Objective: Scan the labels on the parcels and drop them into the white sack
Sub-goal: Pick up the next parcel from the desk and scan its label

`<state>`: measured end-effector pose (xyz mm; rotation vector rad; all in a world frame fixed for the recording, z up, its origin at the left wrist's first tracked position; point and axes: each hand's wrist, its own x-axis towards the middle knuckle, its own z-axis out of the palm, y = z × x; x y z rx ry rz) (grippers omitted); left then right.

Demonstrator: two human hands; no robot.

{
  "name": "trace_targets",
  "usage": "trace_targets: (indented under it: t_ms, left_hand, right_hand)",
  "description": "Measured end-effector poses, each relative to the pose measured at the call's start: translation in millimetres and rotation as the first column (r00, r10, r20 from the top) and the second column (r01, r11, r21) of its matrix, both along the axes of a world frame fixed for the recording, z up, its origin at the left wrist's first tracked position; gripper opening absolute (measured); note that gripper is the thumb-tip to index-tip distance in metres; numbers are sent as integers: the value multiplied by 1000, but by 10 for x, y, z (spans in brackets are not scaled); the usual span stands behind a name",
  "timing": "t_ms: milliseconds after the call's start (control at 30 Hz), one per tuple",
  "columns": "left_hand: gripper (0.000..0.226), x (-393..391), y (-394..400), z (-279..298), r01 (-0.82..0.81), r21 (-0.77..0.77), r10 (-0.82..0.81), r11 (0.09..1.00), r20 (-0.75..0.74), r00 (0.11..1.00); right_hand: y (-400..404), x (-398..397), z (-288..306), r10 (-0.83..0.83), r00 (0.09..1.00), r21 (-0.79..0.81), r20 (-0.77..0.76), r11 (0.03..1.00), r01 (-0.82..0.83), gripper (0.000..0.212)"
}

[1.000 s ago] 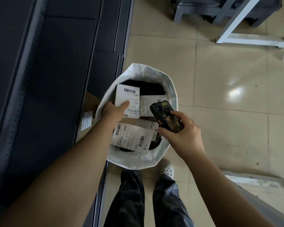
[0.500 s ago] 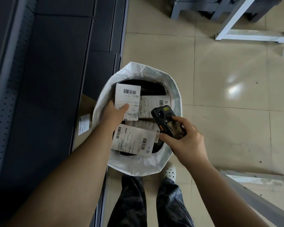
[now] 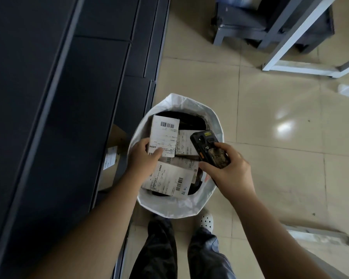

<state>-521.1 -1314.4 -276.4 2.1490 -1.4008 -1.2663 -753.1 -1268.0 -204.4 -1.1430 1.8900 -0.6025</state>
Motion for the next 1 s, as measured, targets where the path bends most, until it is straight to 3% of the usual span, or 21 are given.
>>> trace_targets:
  t_ms: [100, 200, 400, 700, 1000]
  left_hand:
    - [51, -8, 210, 367, 39, -83, -43, 996, -48, 998]
    - [48, -41, 379, 798, 109, -213, -109, 971, 9, 994]
    - [39, -166, 909, 1912, 134, -395, -75, 909, 162, 984]
    - [40, -24, 2362, 3661, -84, -635, 295, 767, 233, 927]
    - [45, 51, 4468, 4187, -302, -726, 627, 618, 224, 746]
  right_hand:
    - [-23, -20, 237, 69, 997, -45, -44, 996, -71, 60]
    - [-32, -52, 490, 122, 991, -106, -63, 986, -128, 60]
    - [55, -86, 1272, 334, 941, -214, -59, 916, -339, 62]
    - [573, 293, 2889, 684, 722, -479, -106, 601, -640, 60]
    - [2062, 980, 3496, 899, 437, -602, -40, 327, -728, 58]
